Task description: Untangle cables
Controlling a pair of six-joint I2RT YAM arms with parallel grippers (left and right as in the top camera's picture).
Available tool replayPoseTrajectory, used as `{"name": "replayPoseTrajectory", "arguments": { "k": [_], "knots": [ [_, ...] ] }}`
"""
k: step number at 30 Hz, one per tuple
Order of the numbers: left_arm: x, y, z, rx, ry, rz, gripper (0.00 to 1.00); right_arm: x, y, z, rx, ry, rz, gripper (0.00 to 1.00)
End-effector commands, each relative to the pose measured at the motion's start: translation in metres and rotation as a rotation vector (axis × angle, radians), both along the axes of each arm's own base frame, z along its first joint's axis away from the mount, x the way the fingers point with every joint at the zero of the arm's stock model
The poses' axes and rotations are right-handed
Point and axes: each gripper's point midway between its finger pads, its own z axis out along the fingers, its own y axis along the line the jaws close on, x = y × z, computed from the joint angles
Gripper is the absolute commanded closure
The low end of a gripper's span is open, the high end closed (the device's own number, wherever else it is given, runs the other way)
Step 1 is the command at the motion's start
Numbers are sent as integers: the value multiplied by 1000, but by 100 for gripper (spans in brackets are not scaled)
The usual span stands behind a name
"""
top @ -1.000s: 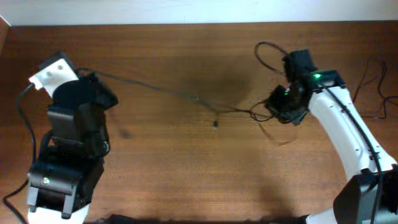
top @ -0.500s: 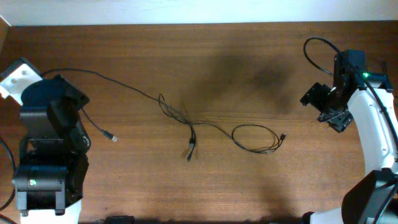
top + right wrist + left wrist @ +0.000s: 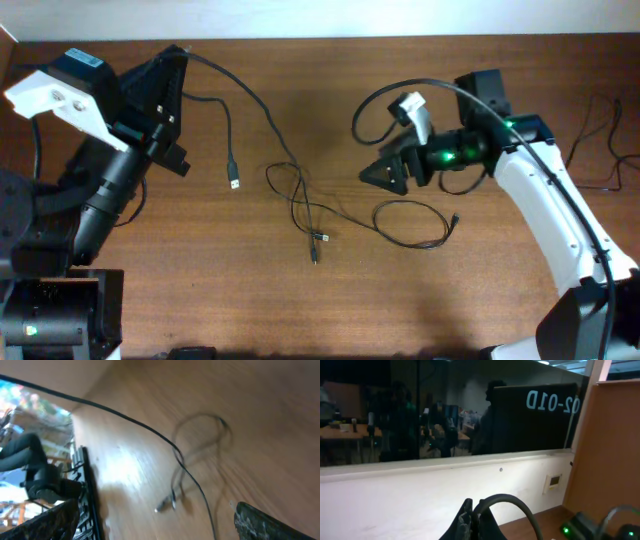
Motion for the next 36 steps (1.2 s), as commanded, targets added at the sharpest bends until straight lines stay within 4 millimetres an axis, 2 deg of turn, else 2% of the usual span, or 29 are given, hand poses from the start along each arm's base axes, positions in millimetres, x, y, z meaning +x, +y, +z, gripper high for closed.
{"name": "replayPoseTrajectory", "arguments": {
  "k": [1, 4, 6, 7, 10, 11, 13, 14, 16, 17, 20, 22, 24, 25, 26, 27, 28, 29, 31, 32, 34, 36],
  "knots": [
    [-4, 9, 10, -3, -26, 55, 100, -30, 45, 29, 156, -138, 227, 2],
    [1, 15, 2, -10, 14, 91, 100, -37, 79, 62, 299, -340, 367, 1],
    [1, 15, 1, -10, 19, 92, 100, -42, 91, 78, 364, -444, 431, 2],
    [1, 15, 1, -10, 18, 92, 100, -43, 98, 80, 367, -482, 446, 2],
    [1, 14, 1, -21, 24, 87, 100, -41, 125, 67, 257, -561, 421, 0],
    [1, 14, 1, -38, 32, 84, 100, -35, 134, 63, 201, -587, 381, 3],
    [1, 14, 0, -38, 33, 84, 100, -12, 144, 62, 112, -609, 238, 19],
    [1, 14, 0, -38, 32, 84, 100, -10, 148, 64, 106, -631, 222, 30],
    [2, 15, -4, -37, 52, 89, 100, 5, 143, 57, 40, -603, 125, 88],
    [5, 20, -14, -41, 93, 121, 100, 18, 138, 53, 0, -558, 29, 96],
    [21, 54, -69, -42, 318, 328, 100, 34, 125, 65, -63, -552, -98, 96],
    [35, 68, -113, -14, 483, 413, 100, 55, 93, 83, -237, -571, -263, 96],
    [62, 67, -159, 16, 647, 409, 89, 53, 81, 139, -247, -609, -312, 96],
    [72, 66, -180, 18, 722, 406, 91, 53, 74, 173, -226, -650, -347, 96],
    [84, 57, -214, 22, 843, 351, 94, 57, 56, 213, -215, -717, -419, 96],
    [93, 45, -233, 16, 909, 282, 76, 60, 44, 237, -201, -772, -445, 96],
    [98, 37, -244, 6, 944, 229, 57, 65, 34, 246, -196, -787, -474, 96],
    [103, 30, -255, -2, 981, 187, 43, 69, 27, 248, -201, -788, -492, 96],
    [118, 21, -296, -11, 1101, 134, 18, 89, -7, 240, -255, -769, -561, 96],
    [122, 18, -315, -14, 1161, 118, 1, 102, -34, 235, -323, -760, -652, 96],
    [127, 18, -332, -12, 1206, 118, 1, 102, -43, 226, -358, -723, -666, 96],
    [130, 19, -345, -11, 1234, 119, 1, 80, -19, 206, -325, -636, -520, 96]
  ]
}}
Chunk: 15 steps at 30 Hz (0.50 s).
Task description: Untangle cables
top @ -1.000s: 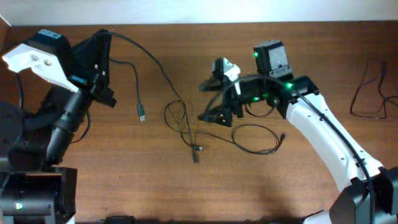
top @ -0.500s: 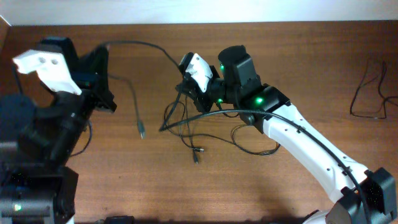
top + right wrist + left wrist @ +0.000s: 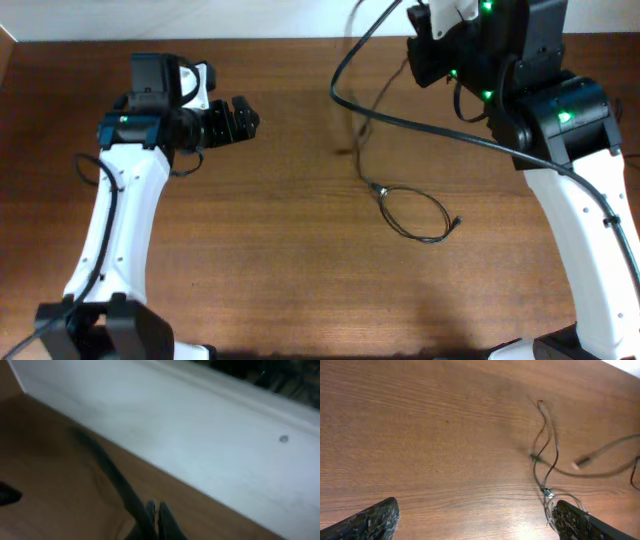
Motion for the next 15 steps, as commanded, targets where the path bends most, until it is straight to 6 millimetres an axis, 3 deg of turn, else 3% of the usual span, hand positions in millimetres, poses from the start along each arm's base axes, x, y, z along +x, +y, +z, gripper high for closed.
{"name": "replayPoseTrajectory", "arguments": {
  "k": [1, 5, 7, 8, 11, 12, 13, 15],
  "knots": [
    [4, -4, -5, -19, 8, -16, 1, -25, 33, -13, 36, 93, 158, 96],
    [4, -4, -6, -19, 9, -16, 1, -80, 87, -27, 42, 200, 371, 96],
    [4, -4, -6, -19, 9, -16, 1, -108, 98, -13, 44, 175, 429, 96],
    [2, -4, -7, -19, 17, -16, 1, -117, 93, 0, 57, 143, 432, 96],
    [2, -4, -7, -19, 19, -16, 1, -142, 70, 34, 79, 56, 413, 96],
    [1, -4, -8, -19, 24, -16, 1, -133, 45, 44, 36, -7, 273, 96],
    [0, -4, -8, -19, 29, -16, 1, -124, 7, 68, 3, -120, 77, 96],
    [-1, -4, -9, -19, 35, -16, 1, -122, -40, 108, -52, -294, -141, 96]
  ]
}}
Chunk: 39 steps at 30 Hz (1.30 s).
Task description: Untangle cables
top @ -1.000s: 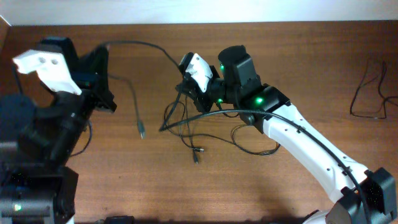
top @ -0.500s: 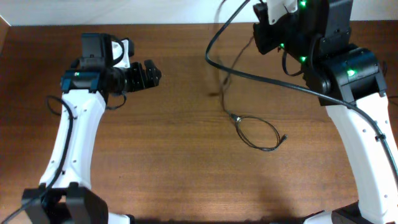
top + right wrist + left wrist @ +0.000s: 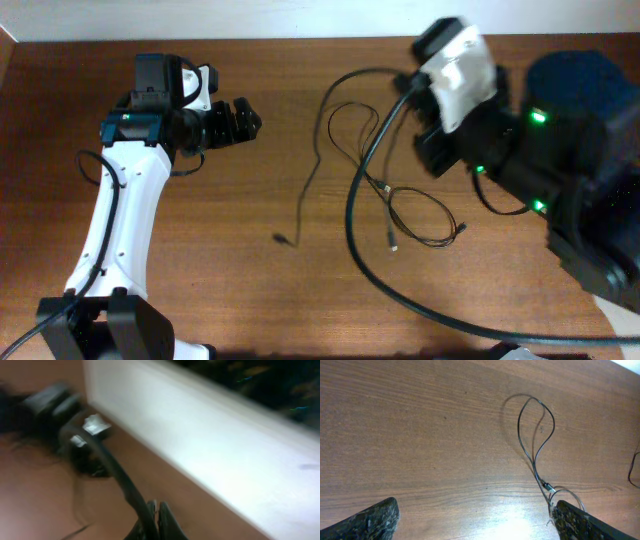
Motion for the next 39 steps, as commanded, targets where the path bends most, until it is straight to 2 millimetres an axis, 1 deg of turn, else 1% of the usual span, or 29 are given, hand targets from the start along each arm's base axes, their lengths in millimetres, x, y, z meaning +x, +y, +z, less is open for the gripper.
{"name": "replayPoseTrajectory", "arguments": {
  "k": [1, 3, 6, 7, 8, 9, 10, 11, 12, 13, 14, 15, 16, 17, 18, 20, 22, 23, 24, 25, 26, 28, 30, 32, 34, 35, 36, 37, 39],
  "knots": [
    [0, -1, -4, -7, 14, -9, 1, 10, -74, 36, -91, -176, -377, 96],
    [-1, -1, -4, -7, 19, -9, 1, 29, -107, 32, -221, -191, -586, 96],
    [-1, -1, -5, -7, 21, -9, 1, 89, -168, 36, -198, -231, -877, 96],
    [-1, -1, -5, -7, 21, -9, 1, 119, -192, 40, -156, -277, -942, 96],
    [-1, -1, -5, -7, 20, -9, 1, 158, -211, 38, -126, -330, -952, 96],
    [-1, -1, -5, -7, 21, -9, 1, 182, -224, 31, -117, -346, -950, 96],
    [-1, -1, -5, -7, 21, -9, 1, 218, -242, 4, -134, -321, -940, 96],
    [-1, -1, -5, -7, 20, -9, 1, 246, -262, -36, -171, -250, -954, 96],
    [-1, -1, -5, -7, 21, -9, 1, 278, -297, -109, -243, -98, -997, 96],
    [-1, -1, -5, -7, 21, -9, 1, 294, -320, -163, -263, 12, -1028, 96],
    [-1, -1, -5, -7, 21, -9, 1, 308, -344, -248, -239, 187, -1045, 96],
    [-1, -1, -5, -7, 21, -9, 1, 312, -347, -293, -222, 294, -1008, 96],
    [-1, -1, -5, -7, 21, -9, 1, 310, -351, -361, -172, 453, -979, 96],
    [-1, -1, -5, -7, 21, -9, 1, 307, -354, -394, -149, 525, -979, 96],
    [-1, -1, -5, -7, 21, -9, 1, 305, -348, -427, -116, 601, -945, 96],
    [-1, -1, -5, -7, 20, -9, 1, 307, -315, -471, -43, 701, -794, 96],
    [-1, -1, -5, -7, 21, -9, 1, 311, -297, -471, -5, 704, -725, 96],
    [-1, -1, -5, -7, 21, -9, 1, 312, -292, -471, -1, 706, -712, 89],
    [-1, -1, -5, -7, 21, -9, 1, 310, -292, -472, -2, 715, -712, 71],
    [-1, -1, -5, -7, 21, -9, 1, 305, -291, -468, -5, 732, -713, 30],
    [-1, -1, -5, -7, 21, -9, 1, 302, -291, -453, 7, 729, -721, 2],
    [-1, -1, -5, -7, 20, -9, 1, 293, -290, -400, 16, 687, -724, 2],
    [-1, -1, -5, -7, 21, -9, 1, 271, -286, -325, 49, 628, -742, 2],
    [-1, -1, -5, -7, 21, -9, 1, 246, -281, -291, 169, 657, -815, 2],
    [-1, -1, -5, -7, 21, -9, 1, 209, -273, -278, 282, 767, -899, 2],
    [-1, -1, -5, -7, 20, -9, 1, 200, -270, -279, 285, 800, -909, 2],
    [-1, -1, -5, -7, 20, -9, 1, 190, -266, -285, 273, 852, -909, 1],
    [-1, -1, -5, -7, 21, -9, 1, 167, -247, -300, 259, 988, -874, 2],
    [-1, -1, -5, -7, 21, -9, 1, 133, -220, -312, 212, 1150, -866, 2]
  ]
}}
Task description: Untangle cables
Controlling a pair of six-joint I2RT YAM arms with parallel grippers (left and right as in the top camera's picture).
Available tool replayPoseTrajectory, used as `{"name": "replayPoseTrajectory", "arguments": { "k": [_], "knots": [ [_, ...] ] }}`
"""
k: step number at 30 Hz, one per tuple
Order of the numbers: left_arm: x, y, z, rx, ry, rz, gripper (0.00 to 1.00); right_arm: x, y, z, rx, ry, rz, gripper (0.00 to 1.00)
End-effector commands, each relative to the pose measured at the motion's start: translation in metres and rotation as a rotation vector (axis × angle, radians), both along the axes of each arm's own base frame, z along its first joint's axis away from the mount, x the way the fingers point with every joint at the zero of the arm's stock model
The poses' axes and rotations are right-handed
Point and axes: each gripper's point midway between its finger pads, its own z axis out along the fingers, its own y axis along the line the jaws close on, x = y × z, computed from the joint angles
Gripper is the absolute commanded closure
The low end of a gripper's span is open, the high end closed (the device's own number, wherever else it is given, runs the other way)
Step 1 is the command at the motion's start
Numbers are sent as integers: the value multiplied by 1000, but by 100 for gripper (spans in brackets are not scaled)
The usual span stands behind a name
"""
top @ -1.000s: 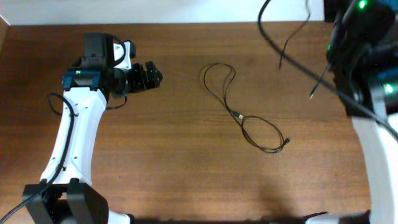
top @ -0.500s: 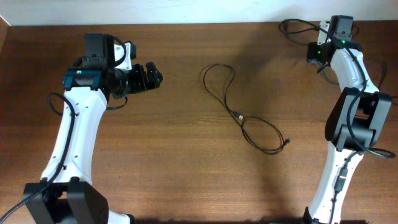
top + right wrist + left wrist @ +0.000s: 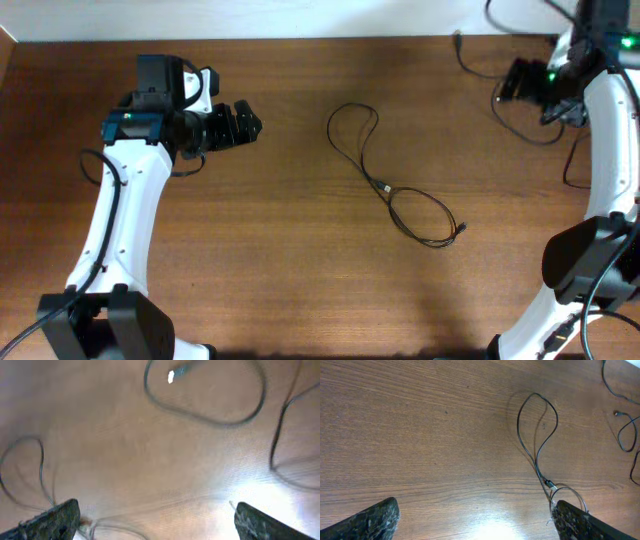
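A thin black cable (image 3: 385, 186) lies alone mid-table: a narrow loop at the far end, a small connector, then a round loop toward the near right. The left wrist view shows the same cable (image 3: 536, 460) ahead of my left gripper (image 3: 472, 520). That gripper (image 3: 248, 123) hovers open over the left half, with nothing between its fingers. A second black cable (image 3: 215, 422) with a pale plug lies curled at the back right. My right gripper (image 3: 512, 82) is open above it, holding nothing.
More dark cable loops (image 3: 572, 160) trail along the table's right edge beside the right arm. The white wall runs along the far edge of the table (image 3: 300, 280). The left arm's base stands at the near left.
My right gripper was shut on a black cable, held up high over the middle. It is now open at the back right corner, and that cable lies on the table there. The left arm is unmoved.
First my left gripper was shut on a raised cable at the left, with the cables tangled mid-table. Then the left gripper stood open and my right gripper held that cable high. Now the two cables lie apart, one in the middle, one at the back right.
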Motion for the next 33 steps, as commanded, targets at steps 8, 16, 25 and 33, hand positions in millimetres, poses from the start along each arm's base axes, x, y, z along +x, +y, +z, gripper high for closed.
{"name": "replayPoseTrajectory", "arguments": {
  "k": [8, 16, 25, 33],
  "knots": [
    [1, -1, 1, -7, -4, -8, 1, -99, 177, -101, 80, 413, 354, 2],
    [1, -1, 1, -7, -4, -8, 1, -141, 224, -219, -11, 343, 568, 26],
    [1, -1, 1, -7, -4, -8, 1, -134, 188, -177, -107, 345, 419, 96],
    [1, -1, 1, -7, -5, -8, 1, -191, 40, 54, -155, -220, -32, 96]
  ]
}}
